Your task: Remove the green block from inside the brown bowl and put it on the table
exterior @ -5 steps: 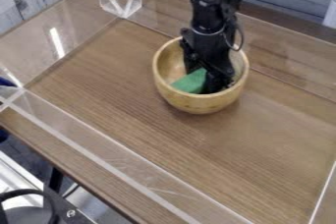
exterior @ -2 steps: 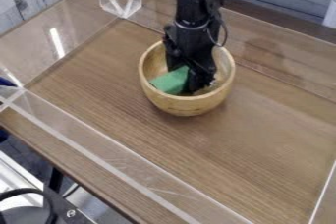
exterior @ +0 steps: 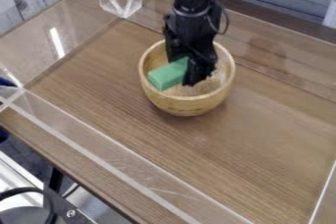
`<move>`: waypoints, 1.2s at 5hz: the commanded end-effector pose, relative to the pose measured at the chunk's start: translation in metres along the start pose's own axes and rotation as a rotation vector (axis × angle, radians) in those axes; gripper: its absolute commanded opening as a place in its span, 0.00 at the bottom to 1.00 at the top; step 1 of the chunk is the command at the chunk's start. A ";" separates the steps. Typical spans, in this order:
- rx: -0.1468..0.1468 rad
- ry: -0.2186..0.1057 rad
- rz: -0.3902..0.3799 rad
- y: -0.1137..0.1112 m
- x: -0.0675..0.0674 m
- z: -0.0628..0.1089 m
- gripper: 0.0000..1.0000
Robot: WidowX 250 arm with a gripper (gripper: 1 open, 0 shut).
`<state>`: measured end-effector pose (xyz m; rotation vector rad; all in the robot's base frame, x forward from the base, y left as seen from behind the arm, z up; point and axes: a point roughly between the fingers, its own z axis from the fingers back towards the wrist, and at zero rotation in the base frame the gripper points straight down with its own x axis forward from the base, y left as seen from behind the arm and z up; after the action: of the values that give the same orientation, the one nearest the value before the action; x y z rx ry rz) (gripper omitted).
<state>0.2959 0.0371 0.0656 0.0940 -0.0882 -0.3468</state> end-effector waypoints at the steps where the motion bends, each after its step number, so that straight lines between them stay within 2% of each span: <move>1: 0.022 -0.094 0.005 0.005 0.017 0.042 0.00; 2: 0.034 -0.117 -0.063 -0.014 0.015 0.057 0.00; 3: 0.032 -0.120 -0.151 -0.039 0.012 0.058 0.00; 5: -0.001 -0.147 -0.246 -0.078 0.009 0.034 0.00; 6: -0.008 -0.136 -0.214 -0.095 0.011 0.028 0.00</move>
<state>0.2655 -0.0559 0.0748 0.0678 -0.1728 -0.5681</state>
